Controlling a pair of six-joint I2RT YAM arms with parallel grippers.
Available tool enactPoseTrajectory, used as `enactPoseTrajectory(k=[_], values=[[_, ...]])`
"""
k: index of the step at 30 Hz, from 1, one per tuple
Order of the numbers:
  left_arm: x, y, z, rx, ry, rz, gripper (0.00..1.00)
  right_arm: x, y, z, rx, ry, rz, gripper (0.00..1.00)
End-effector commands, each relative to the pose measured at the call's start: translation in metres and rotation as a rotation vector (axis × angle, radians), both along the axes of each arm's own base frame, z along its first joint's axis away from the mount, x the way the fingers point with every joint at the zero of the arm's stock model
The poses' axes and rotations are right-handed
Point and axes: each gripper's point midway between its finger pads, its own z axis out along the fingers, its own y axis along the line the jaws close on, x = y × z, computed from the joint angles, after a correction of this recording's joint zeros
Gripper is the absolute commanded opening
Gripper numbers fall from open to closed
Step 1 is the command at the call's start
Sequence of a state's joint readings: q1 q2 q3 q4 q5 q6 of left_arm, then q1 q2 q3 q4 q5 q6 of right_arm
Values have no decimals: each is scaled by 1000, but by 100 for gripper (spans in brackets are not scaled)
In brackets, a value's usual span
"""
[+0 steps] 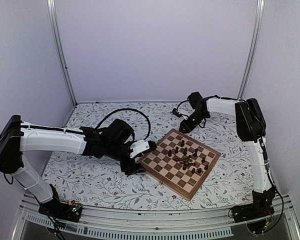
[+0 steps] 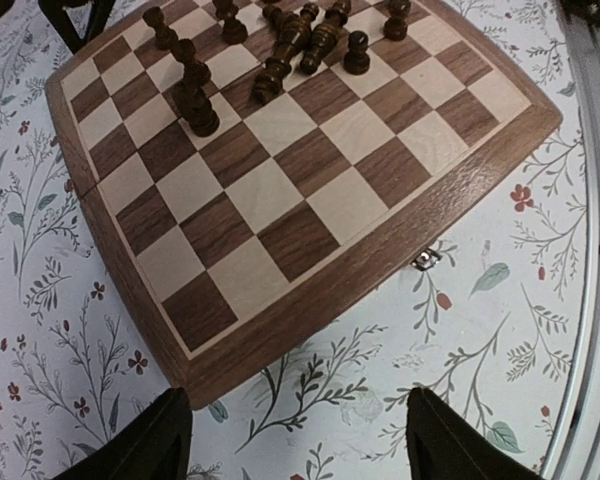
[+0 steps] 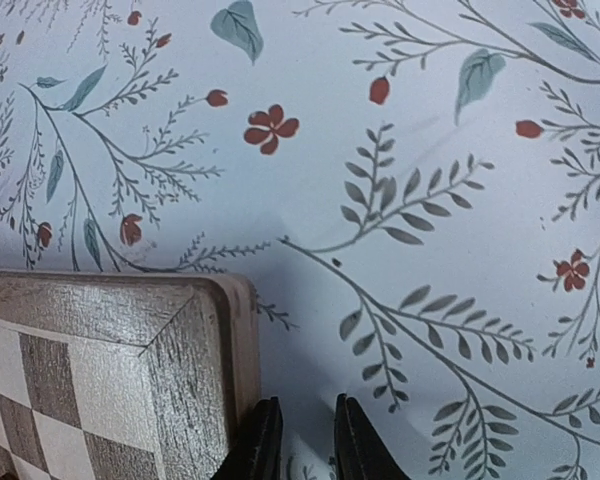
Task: Set up the chess pieces on the board
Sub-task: Adjust the chessboard at the center of the board.
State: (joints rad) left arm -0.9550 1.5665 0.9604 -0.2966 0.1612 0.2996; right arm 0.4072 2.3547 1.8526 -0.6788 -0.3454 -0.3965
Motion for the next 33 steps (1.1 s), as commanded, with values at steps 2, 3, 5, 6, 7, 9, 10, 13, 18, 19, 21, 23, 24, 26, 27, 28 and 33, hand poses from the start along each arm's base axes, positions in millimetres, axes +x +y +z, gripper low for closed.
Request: enactPoseTrajectory(k=[2,3,5,6,7,9,10,13,18,19,21,23,24,26,27,28,33], values=[[23,5,15,-41,-15,111,76,-14,2,-6,12,118,6,24],[28,5,18,-52,-12,134,75,-12,-5,4,27,110,-5,25],[38,5,23,-72,-6,180,76,-9,-23,28,74,95,-40,32],[43,6,26,-83,2,204,76,-10,-34,40,99,91,-59,35],[47,5,29,-99,10,229,76,-13,-46,45,115,96,-77,37],[57,2,36,-139,26,283,76,-22,-71,63,133,76,-109,43],[60,0,39,-156,39,299,76,-30,-83,70,135,69,-126,48],[67,-6,43,-192,92,344,76,-58,-112,82,111,31,-140,55],[78,-3,33,-174,137,425,85,-113,-147,66,-17,-9,-112,58],[79,-2,28,-167,148,441,86,-126,-152,62,-35,-11,-104,58],[81,0,22,-166,176,462,87,-140,-159,56,-72,-14,-92,57],[82,0,14,-167,214,481,87,-149,-165,53,-104,-37,-78,54],[82,0,11,-169,231,490,87,-152,-169,49,-123,-47,-75,52],[84,1,4,-166,257,511,86,-158,-174,42,-150,-62,-68,47],[85,2,0,-162,265,517,86,-162,-175,38,-156,-62,-61,46],[85,2,-3,-156,275,521,86,-166,-176,34,-158,-54,-55,45],[86,6,-14,-146,312,548,88,-182,-175,19,-153,-16,-44,40]])
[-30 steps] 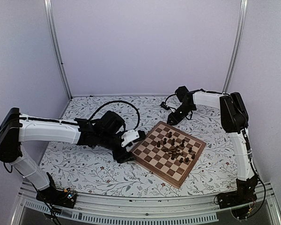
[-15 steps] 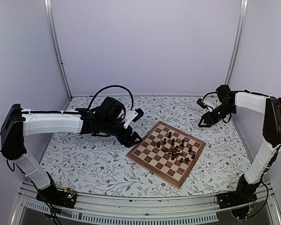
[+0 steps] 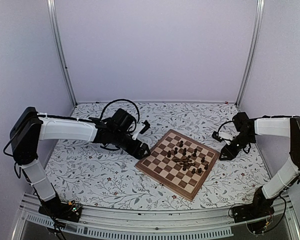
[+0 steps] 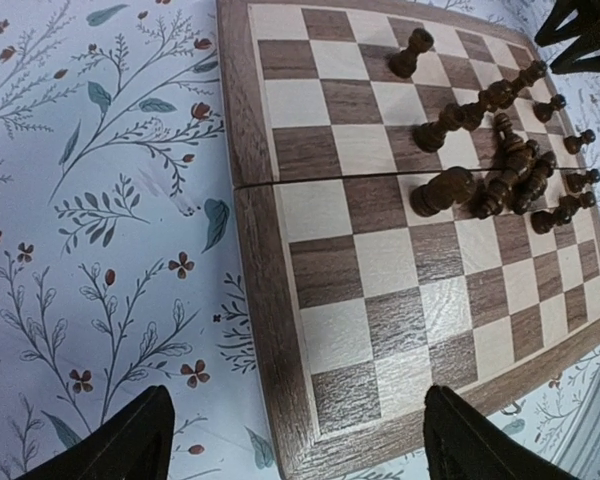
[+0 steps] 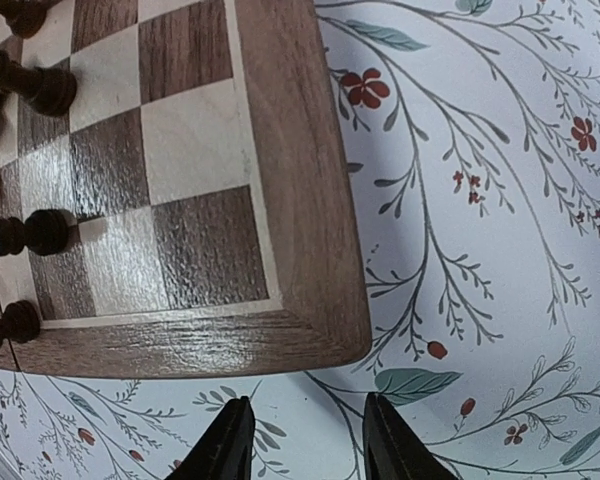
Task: Set up the chess pieces on the board
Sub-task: Adjust the chessboard at the center of the board.
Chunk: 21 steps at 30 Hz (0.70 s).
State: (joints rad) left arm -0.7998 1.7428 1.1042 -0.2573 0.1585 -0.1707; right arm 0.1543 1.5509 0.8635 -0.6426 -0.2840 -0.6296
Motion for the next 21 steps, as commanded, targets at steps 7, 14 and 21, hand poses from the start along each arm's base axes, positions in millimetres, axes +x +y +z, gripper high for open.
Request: enactPoseTrajectory(k=[7,14,21], values=[[0,5,-21,4,108,44,93,7,17,-3,73,-40,3,37],[-15,11,-27,-3,166,34,90,22,43,-8,134,-4,11,35],[-31,28,-34,15,189,57,88,41,67,-19,129,19,48,35]])
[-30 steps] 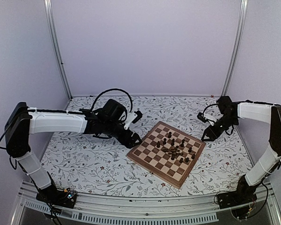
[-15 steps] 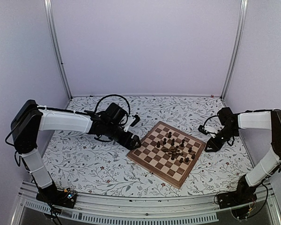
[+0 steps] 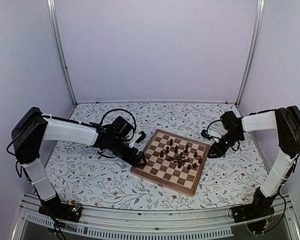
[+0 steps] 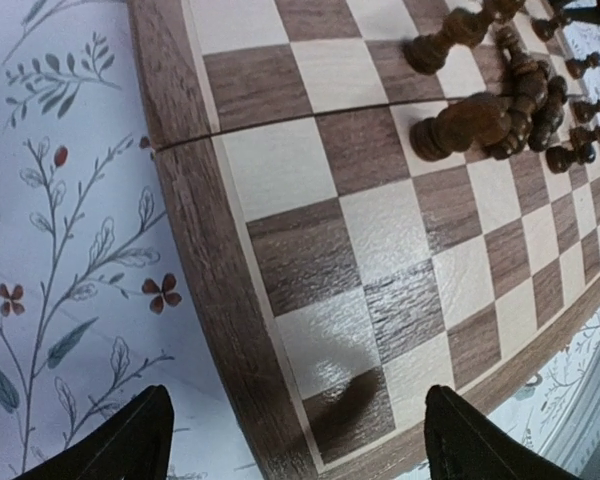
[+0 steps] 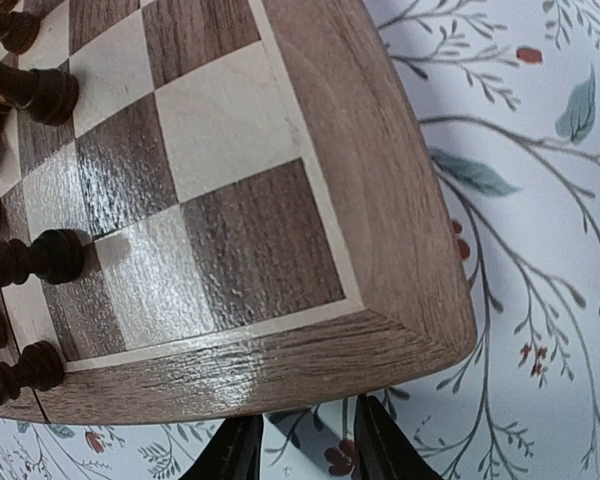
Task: Set up the chess pieces on the board
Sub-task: Adjust the chessboard at the center of the board.
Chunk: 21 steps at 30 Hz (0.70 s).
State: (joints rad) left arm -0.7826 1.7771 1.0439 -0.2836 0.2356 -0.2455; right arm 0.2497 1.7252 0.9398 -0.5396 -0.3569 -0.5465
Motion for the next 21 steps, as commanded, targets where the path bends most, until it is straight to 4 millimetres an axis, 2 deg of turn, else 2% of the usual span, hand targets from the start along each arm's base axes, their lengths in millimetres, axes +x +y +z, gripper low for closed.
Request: enactPoseTrajectory(k=[1,6,10,16,21], values=[[-10,16,6,-3,13,30,88,26,21,1,48,-18,8,35],[-19,29,18,16,-53,33,86,54,35,0,85,-10,11,35],[-31,36,20,116,-141,6,80,74,50,-1,130,12,19,35],[-70,12,23,158,-227,-170,67,84,75,0,176,43,51,35],[-112,-16,29,119,-256,-364,52,82,81,0,193,53,67,34]])
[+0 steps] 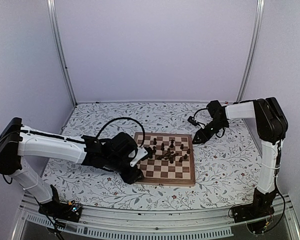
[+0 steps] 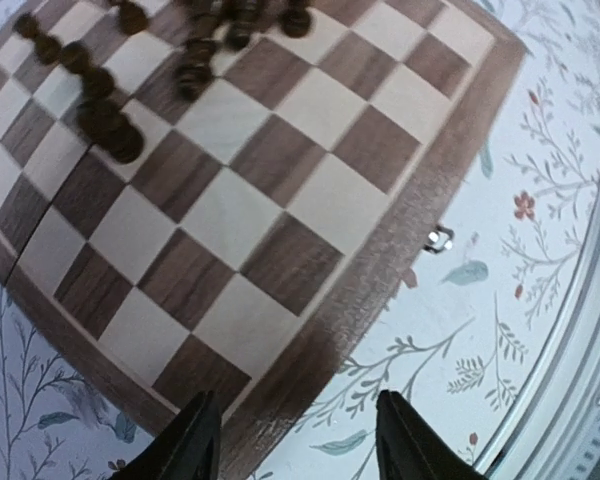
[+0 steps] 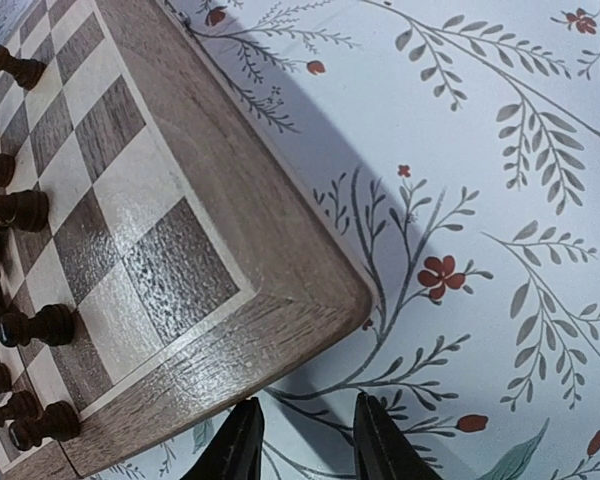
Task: Set up the chess pieces on the board
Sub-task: Adjust the chessboard at the center of the board.
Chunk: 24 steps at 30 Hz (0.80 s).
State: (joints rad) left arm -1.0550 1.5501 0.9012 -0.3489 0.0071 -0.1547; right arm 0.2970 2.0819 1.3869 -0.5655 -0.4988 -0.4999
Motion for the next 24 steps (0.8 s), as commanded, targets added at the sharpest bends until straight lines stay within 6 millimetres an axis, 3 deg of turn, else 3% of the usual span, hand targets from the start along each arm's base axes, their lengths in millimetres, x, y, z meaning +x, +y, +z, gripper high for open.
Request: enactPoseTrajectory(k=[1,4,10,16,24], values=[[-34,-18,6,0,-38,-177,50,-11,13,-3,37,54,26,35],[-51,-34,6,-11,-42,-268,40,-9,12,2,31,34,26,35],[-65,-79,9,-46,-80,-403,22,-3,6,26,-3,-44,23,39],[-76,-111,-4,-33,-75,-509,0,9,-19,50,-91,-147,-32,45],[-79,-135,-34,23,-81,-593,0,20,-60,107,-45,-289,-162,48]])
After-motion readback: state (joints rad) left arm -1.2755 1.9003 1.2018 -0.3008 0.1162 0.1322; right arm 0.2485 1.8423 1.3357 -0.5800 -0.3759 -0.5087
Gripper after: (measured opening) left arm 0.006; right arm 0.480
